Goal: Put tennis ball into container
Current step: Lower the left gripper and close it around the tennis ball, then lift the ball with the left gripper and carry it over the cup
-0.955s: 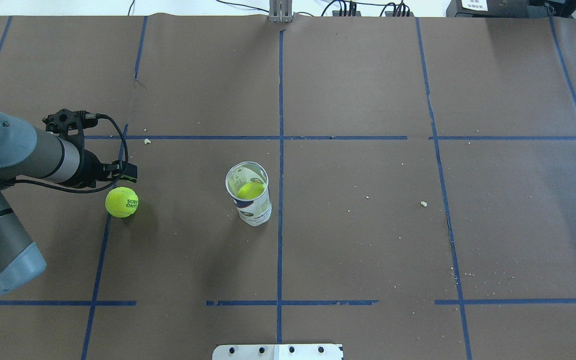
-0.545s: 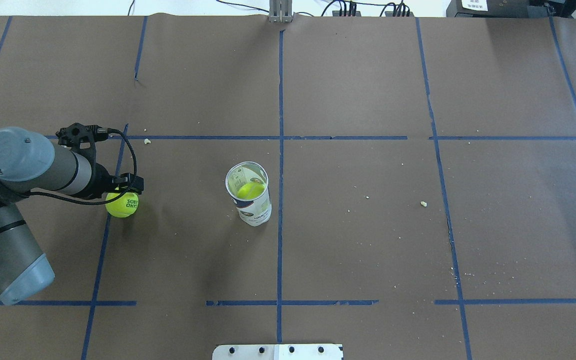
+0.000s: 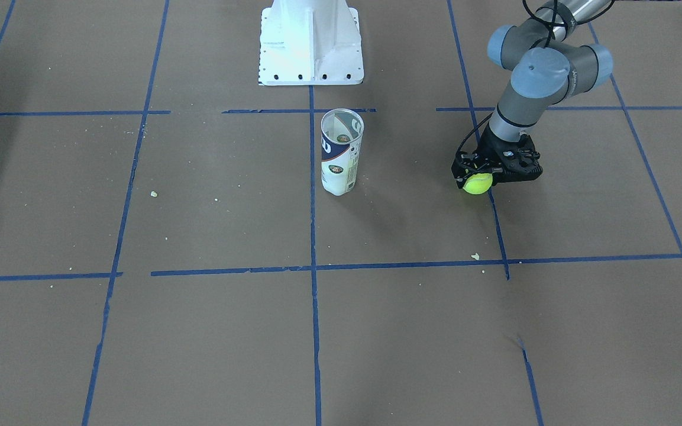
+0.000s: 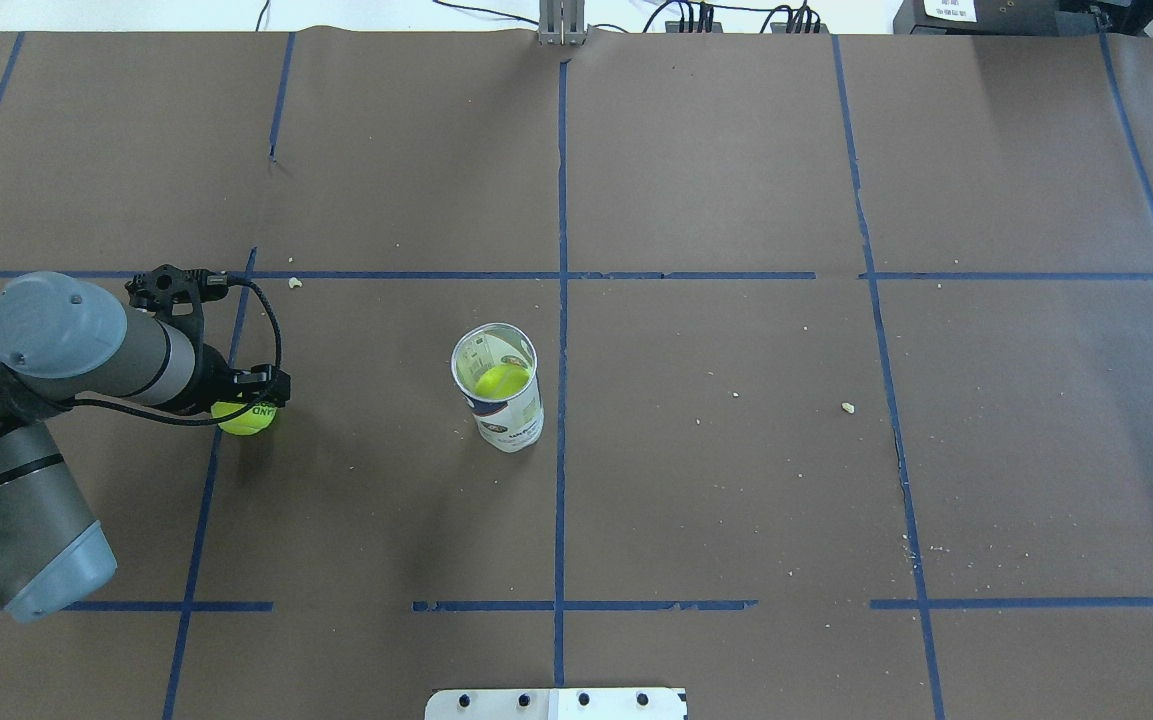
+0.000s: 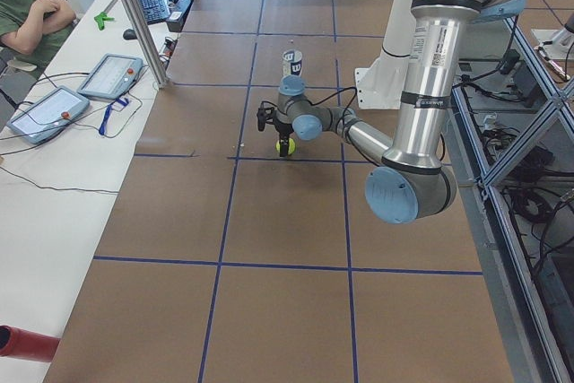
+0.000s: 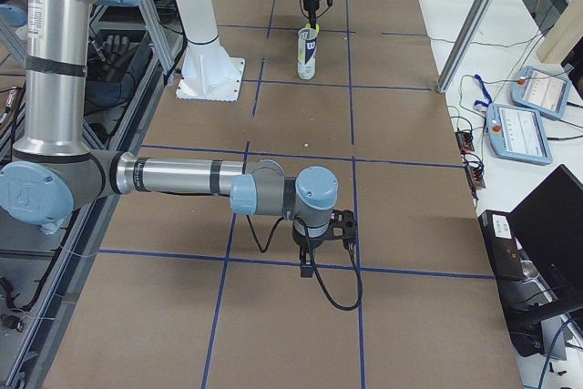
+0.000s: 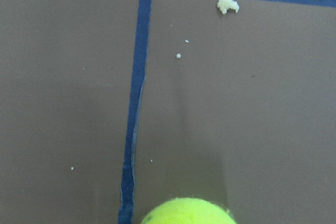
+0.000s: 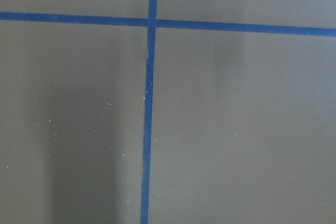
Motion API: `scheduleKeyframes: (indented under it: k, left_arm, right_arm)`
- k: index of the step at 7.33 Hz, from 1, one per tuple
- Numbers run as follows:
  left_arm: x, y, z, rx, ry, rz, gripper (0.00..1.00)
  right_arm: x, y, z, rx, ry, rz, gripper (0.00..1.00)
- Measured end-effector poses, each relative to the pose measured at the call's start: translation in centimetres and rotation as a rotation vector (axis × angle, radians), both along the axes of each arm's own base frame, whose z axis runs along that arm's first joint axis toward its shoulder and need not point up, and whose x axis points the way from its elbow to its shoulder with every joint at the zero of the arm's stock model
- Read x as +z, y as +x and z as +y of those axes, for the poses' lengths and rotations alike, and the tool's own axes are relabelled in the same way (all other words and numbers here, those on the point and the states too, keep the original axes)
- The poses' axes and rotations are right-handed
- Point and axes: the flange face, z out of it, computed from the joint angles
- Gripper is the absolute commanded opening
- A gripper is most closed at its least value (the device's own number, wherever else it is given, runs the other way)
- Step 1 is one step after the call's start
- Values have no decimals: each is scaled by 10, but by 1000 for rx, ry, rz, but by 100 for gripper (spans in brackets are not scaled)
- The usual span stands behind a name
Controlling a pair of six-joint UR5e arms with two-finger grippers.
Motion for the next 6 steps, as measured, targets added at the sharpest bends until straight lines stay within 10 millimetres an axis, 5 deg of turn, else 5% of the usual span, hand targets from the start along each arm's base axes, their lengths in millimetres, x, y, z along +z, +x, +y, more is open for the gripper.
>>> scheduleKeyframes:
  k: [3,6]
  left_arm:
    - [-29,-14,3,-6,5,7,20]
    - [-124,-57,-4,-59,0,0,21]
  right_arm:
    - [0,0,0,0,0,0,100]
    - [0,0,0,0,0,0,100]
